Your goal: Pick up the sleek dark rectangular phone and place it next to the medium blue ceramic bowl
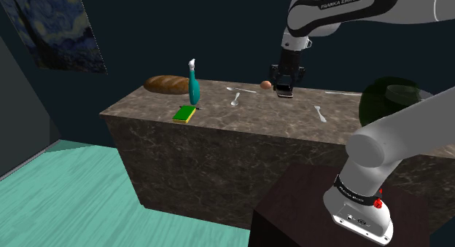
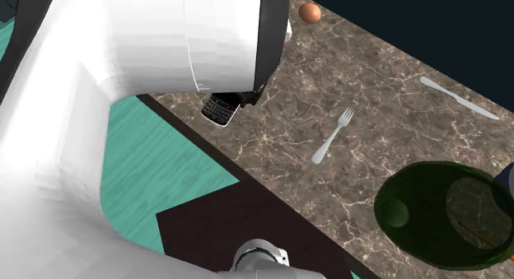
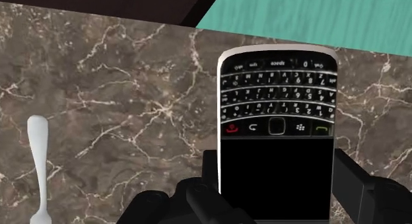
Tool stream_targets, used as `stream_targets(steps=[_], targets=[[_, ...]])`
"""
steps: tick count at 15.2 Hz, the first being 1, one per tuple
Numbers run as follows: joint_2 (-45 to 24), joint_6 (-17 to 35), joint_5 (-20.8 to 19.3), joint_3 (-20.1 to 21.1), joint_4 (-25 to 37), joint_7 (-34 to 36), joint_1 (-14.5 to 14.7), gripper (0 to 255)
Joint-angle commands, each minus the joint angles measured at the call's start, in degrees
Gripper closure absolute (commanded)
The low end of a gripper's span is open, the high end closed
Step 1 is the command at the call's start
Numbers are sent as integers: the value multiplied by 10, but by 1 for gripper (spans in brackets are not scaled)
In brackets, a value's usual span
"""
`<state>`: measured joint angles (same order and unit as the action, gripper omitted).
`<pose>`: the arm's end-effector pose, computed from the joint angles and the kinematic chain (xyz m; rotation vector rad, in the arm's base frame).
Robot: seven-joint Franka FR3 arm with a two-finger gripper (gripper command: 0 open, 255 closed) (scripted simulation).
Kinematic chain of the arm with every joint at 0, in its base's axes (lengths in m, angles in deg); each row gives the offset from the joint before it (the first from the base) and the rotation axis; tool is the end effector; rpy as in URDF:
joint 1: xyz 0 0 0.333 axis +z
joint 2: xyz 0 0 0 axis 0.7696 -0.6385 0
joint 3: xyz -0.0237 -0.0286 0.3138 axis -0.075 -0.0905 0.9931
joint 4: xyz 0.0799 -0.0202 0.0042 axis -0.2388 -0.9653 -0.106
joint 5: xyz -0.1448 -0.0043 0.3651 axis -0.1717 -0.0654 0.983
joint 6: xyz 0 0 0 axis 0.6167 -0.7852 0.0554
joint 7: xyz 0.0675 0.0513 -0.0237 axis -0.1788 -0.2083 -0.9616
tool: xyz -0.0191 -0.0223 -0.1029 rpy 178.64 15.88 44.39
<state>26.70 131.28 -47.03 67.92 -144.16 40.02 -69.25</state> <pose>0.3658 -0.0899 0.5163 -2.7824 1.3160 -0.0008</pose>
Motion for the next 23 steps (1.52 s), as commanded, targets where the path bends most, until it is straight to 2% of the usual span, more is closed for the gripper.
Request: stream_targets(steps=[1,12,23], targets=[[21,-11,-9,-16,-12,-19,-8,255],[122,-61,-97,-140,-68,-159,-78,255],[133,-89,-201,-280,-42,-313,-147,255]])
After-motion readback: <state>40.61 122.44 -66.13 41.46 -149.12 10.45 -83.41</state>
